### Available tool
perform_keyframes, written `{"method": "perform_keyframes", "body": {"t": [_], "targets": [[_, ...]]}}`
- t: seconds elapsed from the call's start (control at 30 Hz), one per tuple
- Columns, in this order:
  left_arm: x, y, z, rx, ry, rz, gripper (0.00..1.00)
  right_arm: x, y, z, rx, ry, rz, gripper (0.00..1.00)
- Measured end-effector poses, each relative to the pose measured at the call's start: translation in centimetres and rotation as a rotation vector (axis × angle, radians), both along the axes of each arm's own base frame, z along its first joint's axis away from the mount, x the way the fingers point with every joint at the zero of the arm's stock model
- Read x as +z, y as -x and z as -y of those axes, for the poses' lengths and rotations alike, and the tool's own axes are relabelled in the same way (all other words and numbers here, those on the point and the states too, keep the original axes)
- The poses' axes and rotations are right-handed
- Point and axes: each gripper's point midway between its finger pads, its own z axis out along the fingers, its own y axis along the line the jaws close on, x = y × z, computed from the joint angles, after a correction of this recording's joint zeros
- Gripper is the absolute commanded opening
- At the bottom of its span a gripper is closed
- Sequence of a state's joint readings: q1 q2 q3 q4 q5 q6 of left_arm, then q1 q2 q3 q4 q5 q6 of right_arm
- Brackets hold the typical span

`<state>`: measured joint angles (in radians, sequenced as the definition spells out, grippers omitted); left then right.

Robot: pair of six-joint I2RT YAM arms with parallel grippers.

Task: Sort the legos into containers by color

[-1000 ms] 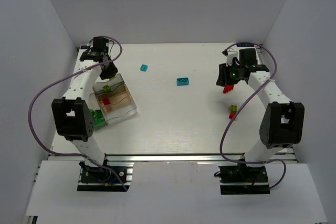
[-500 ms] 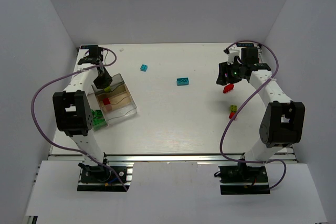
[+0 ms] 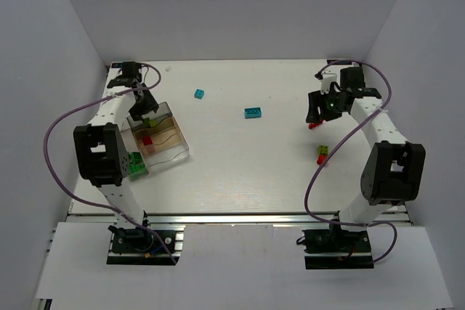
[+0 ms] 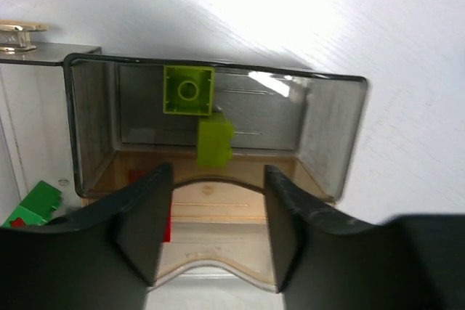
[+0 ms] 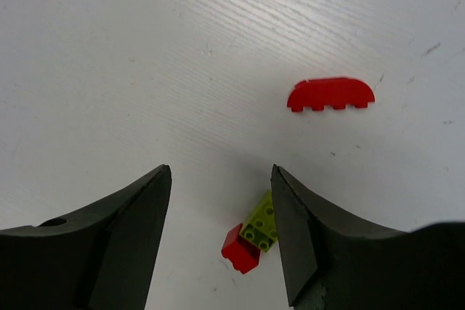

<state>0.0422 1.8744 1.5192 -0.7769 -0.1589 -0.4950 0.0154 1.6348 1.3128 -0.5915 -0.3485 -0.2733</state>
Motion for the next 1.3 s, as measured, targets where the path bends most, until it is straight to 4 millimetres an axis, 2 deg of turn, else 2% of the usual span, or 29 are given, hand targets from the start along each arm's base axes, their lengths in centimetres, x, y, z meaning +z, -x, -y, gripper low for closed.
{"method": "perform_keyframes", "body": {"t": [0.03,0.13,0.2,0.23,0.3,0.37,0.43,0.57,0.73,0.97,1.17,1.3], "targets": [[0.5,0.0,0.2,-0.003,0.012,0.014,0.51,-0.1,0.5,0.3,-0.005,0.005,-0.017,0.6],[2.8,0.0,1.1,-0.022,0.053,0.1,0.44,-0.4,1.7,1.9,-0.044,0.026,-0.069,0.58],[5.0,0.7,2.2,-0.05,0.093,0.178,0.52,-0.6,2.7,3.0,-0.078,0.049,-0.109,0.58],[6.4,1.2,2.9,-0.069,0.123,0.228,0.64,-0.7,3.1,3.5,-0.096,0.061,-0.124,0.58],[8.4,2.2,4.3,-0.103,0.179,0.31,0.74,-1.0,3.9,4.4,-0.131,0.087,-0.149,0.6],[10.2,3.5,5.9,-0.152,0.248,0.389,0.82,-1.5,4.7,4.9,-0.164,0.109,-0.174,0.62],[11.2,4.6,7.3,-0.189,0.311,0.448,0.83,-2.4,5.4,5.2,-0.199,0.122,-0.21,0.63],[11.4,6.8,8.8,-0.226,0.385,0.485,0.85,-4.7,6.2,5.6,-0.261,0.14,-0.292,0.65],[12.3,8.4,9.4,-0.245,0.415,0.523,0.85,-7.9,6.7,5.9,-0.324,0.158,-0.377,0.66],[13.0,10.0,9.7,-0.241,0.433,0.568,0.85,-10.0,6.5,6.1,-0.381,0.175,-0.417,0.64],[12.7,10.8,9.8,-0.224,0.448,0.567,0.86,-11.2,6.7,5.7,-0.409,0.177,-0.433,0.55],[12.9,11.1,9.7,-0.221,0.445,0.572,0.86,-12.0,7.3,5.5,-0.42,0.18,-0.462,0.4]]}}
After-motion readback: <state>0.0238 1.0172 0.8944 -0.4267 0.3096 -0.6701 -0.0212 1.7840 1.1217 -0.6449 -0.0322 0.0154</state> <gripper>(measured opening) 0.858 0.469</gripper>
